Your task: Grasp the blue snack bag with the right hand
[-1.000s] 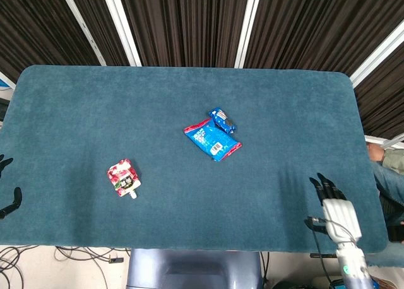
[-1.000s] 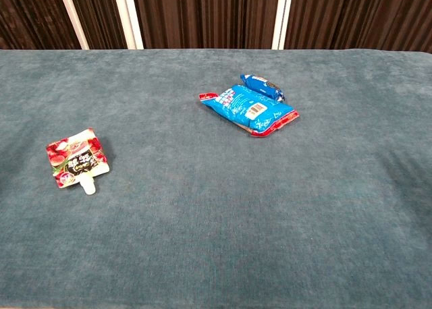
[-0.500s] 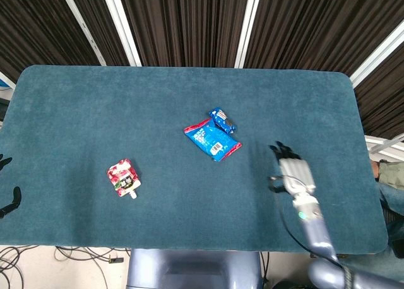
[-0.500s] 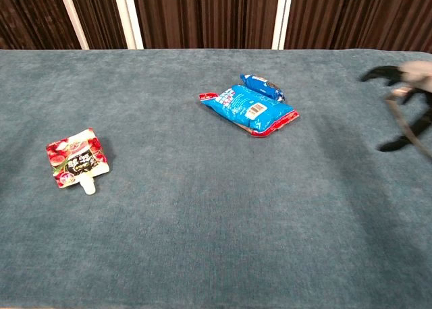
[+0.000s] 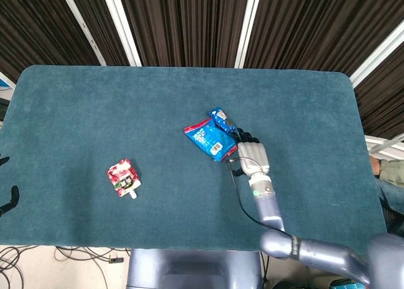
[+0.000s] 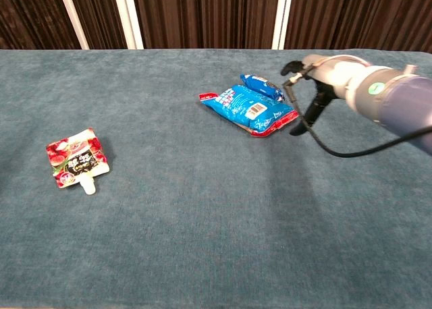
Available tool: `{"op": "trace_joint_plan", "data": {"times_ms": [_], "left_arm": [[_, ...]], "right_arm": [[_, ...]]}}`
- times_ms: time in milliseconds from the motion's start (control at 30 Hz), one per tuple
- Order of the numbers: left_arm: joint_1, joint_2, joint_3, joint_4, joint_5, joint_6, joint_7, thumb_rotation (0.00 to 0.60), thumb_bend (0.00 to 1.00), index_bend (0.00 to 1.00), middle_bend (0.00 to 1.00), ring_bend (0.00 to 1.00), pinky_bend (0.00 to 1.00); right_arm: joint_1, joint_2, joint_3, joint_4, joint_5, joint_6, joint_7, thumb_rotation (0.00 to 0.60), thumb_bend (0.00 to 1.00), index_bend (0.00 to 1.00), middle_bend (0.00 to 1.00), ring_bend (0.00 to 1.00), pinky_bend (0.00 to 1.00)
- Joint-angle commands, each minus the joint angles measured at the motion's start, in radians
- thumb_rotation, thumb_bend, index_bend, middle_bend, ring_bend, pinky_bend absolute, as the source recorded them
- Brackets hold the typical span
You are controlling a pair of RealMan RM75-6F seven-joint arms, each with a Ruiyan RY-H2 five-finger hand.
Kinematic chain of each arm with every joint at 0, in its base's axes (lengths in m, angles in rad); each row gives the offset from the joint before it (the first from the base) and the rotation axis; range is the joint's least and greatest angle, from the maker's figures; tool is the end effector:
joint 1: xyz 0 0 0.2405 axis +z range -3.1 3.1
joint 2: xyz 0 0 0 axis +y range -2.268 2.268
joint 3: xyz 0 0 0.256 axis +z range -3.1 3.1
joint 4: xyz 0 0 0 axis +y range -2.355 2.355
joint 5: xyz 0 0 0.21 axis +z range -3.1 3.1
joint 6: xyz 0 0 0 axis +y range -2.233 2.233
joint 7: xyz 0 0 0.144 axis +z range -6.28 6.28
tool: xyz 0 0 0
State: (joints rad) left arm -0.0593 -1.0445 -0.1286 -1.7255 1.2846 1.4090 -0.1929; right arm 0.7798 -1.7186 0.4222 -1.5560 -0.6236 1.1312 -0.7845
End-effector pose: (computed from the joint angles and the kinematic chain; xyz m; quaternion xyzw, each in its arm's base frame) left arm -0.3233 0.1850 0.1832 -0.4684 -0.5018 -0.4222 0.5920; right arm -0.1083 -0.3601 -0.0259 0.6412 -0.4726 0.3352 0.5031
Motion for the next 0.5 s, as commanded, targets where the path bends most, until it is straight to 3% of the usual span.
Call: {"op": "trace_joint_plan", "data": {"times_ms": [33, 500], "left_arm": [[0.0, 0.0, 0.001, -0.001, 0.002, 0.0, -0.001, 0.6, 0.51, 0.13, 0.04, 0.12, 0.1], [-0.006, 0.003, -0.001, -0.005, -0.007, -0.015, -0.004, 0.6, 0.51, 0.13, 0.04, 0.12, 0.1]], "right_arm": [[0.048, -0.051, 0.016, 0.06, 0.038, 0.01, -0.021, 0.6, 0.09, 0.11, 0.05, 0.1, 0.19], [0.168, -0.181, 0.046, 0.208, 0.121, 0.022, -0.04, 0.6, 0.08, 0.11, 0.05, 0.1, 0.19]]}}
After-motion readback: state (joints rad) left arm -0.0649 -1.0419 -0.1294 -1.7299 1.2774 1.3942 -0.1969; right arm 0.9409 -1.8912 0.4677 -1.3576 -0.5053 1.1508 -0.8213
